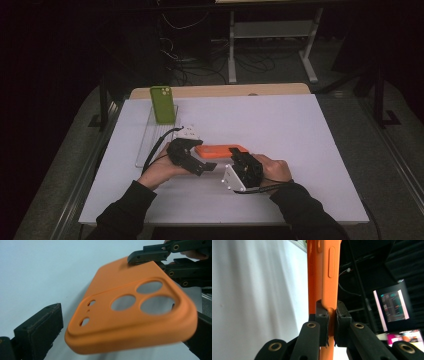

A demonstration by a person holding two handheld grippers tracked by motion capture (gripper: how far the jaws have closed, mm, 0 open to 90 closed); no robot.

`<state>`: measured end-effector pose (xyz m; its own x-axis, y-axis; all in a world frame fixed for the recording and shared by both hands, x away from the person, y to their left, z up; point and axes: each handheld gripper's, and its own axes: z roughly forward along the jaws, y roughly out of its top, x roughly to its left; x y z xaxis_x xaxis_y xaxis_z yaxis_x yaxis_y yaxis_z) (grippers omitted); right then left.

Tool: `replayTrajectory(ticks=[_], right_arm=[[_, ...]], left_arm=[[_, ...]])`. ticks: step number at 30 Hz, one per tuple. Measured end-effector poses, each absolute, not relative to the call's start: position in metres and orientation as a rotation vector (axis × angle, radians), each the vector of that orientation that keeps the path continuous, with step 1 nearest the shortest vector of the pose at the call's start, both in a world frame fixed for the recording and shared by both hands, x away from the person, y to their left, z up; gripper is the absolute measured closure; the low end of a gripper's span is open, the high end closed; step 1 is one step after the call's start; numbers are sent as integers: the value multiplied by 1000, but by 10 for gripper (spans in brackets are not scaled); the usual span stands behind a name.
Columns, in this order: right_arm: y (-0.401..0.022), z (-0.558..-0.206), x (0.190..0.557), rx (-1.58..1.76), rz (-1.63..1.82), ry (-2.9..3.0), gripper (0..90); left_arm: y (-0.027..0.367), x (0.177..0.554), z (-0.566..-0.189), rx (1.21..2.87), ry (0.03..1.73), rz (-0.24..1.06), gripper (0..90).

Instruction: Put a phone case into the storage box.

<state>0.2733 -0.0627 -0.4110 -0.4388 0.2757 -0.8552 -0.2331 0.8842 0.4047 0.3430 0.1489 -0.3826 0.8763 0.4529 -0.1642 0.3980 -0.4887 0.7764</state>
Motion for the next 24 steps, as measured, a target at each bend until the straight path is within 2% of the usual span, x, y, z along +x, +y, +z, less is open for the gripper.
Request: replayTrajectory(ticks=[4,24], right_arm=[[-65,-410,277,115,639,1990,826],[-91,-397,304,633,1014,2161,824]], left_arm=[[152,346,-382,2157,578,113,0],[153,347,-381,2120,634,136,0]])
